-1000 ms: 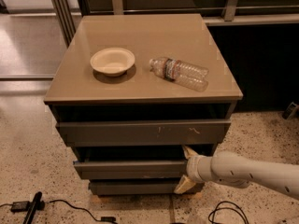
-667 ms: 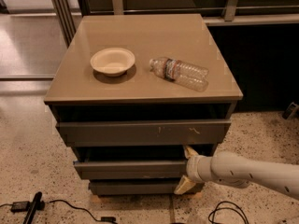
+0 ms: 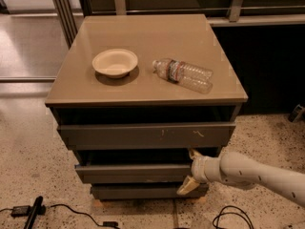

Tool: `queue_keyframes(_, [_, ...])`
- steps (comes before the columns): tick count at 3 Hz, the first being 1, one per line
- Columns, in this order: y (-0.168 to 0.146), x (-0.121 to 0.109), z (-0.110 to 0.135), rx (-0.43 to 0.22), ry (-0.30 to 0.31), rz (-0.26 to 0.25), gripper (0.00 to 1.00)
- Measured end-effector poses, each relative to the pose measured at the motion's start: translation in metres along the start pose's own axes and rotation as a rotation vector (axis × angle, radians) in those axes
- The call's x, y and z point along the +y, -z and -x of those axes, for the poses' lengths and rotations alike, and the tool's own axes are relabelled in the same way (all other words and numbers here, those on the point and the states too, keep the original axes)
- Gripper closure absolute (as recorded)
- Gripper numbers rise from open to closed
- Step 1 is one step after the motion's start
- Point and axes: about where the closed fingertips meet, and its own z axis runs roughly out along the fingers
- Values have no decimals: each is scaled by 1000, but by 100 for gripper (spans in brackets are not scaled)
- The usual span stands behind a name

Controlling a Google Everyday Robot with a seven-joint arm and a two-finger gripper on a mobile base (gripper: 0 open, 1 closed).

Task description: Open middle drawer

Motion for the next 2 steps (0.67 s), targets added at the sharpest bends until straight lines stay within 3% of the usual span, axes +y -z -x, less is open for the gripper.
queue_keyframes(1, [0,0,0,0,0,0,0])
queue_keyframes(2, [-6,20,-30,-2,-83,22,0])
